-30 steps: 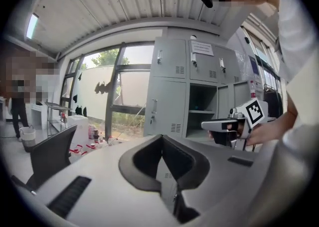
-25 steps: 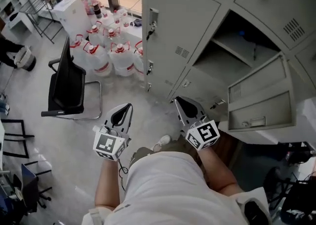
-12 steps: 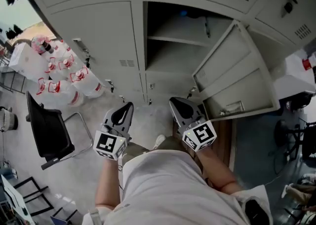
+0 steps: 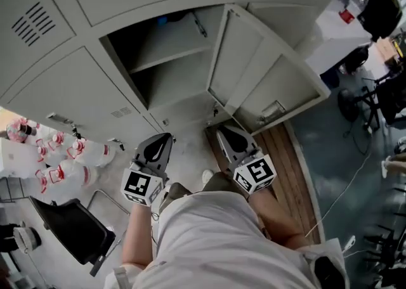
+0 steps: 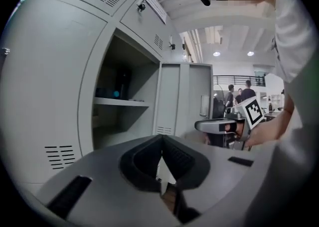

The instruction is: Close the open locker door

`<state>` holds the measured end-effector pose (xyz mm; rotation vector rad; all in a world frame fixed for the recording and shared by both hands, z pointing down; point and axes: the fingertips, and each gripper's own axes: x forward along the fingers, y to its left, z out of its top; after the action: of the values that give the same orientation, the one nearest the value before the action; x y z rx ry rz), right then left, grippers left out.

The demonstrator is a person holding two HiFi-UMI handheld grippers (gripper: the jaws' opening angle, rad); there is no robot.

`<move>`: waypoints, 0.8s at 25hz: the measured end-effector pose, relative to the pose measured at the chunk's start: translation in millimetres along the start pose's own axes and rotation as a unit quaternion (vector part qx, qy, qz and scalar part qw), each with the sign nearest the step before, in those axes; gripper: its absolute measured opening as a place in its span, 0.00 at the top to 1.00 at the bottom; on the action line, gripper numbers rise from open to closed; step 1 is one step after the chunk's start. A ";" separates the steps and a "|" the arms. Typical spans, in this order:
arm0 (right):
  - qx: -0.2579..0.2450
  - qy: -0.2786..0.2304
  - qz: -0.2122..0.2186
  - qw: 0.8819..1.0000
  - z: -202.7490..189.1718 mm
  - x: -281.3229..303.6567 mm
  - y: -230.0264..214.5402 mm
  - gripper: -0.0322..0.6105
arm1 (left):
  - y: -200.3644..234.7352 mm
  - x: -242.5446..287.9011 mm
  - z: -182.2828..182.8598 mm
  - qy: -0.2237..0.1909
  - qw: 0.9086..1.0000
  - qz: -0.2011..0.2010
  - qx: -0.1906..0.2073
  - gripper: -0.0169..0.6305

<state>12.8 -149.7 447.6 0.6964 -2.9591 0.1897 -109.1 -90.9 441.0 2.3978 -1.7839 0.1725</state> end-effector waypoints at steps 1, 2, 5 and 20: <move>0.003 -0.001 -0.020 1.000 -1.0 -6.7 -4.3 0.91 | -4.0 6.0 -0.5 0.003 1.000 -0.019 0.002 0.97; 0.004 -0.001 -0.040 0.999 -2.6 -14.1 -8.8 0.91 | -8.5 11.6 -1.1 0.005 0.999 -0.038 0.003 0.97; 0.006 -0.001 -0.099 0.995 -8.7 -37.7 -25.8 0.91 | -22.4 25.6 -3.2 0.009 0.996 -0.085 0.007 0.97; 0.022 0.005 -0.267 0.963 -28.5 -116.7 -101.0 0.82 | -53.3 48.3 -18.2 0.041 0.985 -0.169 0.016 0.97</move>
<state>163.9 -184.3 471.6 1.4504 -2.6369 0.2105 -44.2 -117.8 465.0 2.6272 -1.3237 0.2566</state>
